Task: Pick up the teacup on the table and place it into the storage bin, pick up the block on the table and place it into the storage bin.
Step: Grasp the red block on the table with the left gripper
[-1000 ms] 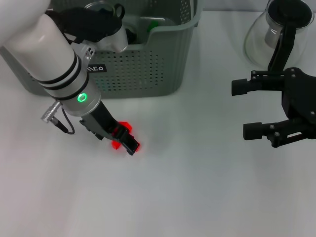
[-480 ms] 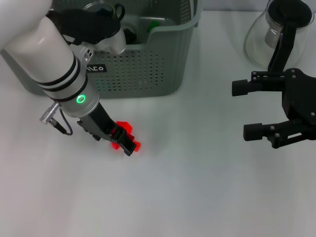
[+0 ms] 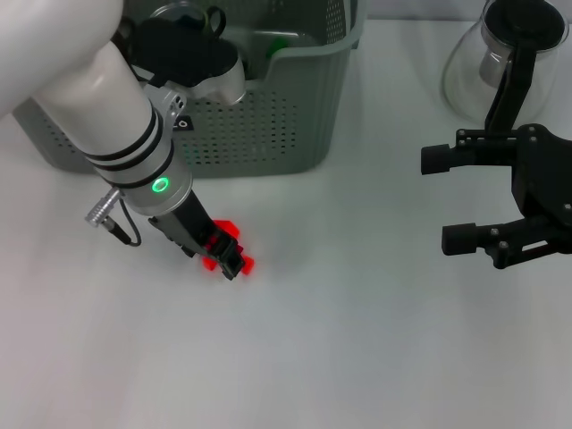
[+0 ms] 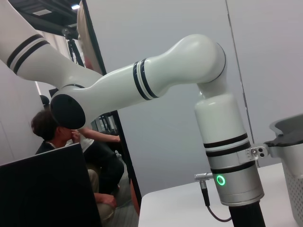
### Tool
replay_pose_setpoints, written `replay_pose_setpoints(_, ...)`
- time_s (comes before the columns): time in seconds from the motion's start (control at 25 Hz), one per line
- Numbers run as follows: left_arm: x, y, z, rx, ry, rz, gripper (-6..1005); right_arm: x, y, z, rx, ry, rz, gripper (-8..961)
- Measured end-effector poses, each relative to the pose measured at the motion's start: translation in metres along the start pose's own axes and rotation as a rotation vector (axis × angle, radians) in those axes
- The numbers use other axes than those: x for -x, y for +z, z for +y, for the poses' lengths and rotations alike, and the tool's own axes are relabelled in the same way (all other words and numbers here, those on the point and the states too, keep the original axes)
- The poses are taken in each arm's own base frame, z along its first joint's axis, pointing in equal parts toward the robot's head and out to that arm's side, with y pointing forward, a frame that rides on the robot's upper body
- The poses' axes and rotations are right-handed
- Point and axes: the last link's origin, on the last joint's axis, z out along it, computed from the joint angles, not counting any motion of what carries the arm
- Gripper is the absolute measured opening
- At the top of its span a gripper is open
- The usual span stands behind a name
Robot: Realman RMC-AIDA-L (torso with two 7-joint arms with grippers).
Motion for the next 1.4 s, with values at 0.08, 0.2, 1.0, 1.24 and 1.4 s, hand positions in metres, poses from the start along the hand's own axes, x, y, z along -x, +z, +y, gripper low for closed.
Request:
replay_pose_setpoints(0.08,-0.0004,0.0007,0.0000,-0.006,0.005,0.003,683,-0.0002,-0.0001,0.0001,0.000,0.000,0.000,927)
replay_pose_setpoints(0.2,-0.0006,0.0018,-0.0008,-0.025,0.008,0.004,630,-0.0003,-0.0003,0.0002,-0.001,0.001,0.000,927)
replay_pose_setpoints(1.0,-0.0005,0.0073,0.0038,-0.073,0.039,-0.010,537,-0.0016,-0.0014,0.0010,-0.005,-0.001,-0.003,928)
replay_pose_setpoints(1.24,-0.0014,0.0078,0.0063,-0.080,0.051,-0.009,464,-0.0026,-0.0018,0.0015,-0.007,-0.003,-0.004,928)
replay_pose_setpoints(1.4,-0.0025,0.0074,0.0067,-0.081,0.053,-0.005,405,-0.0032,-0.0021,0.0019,-0.008,-0.002,-0.006,928)
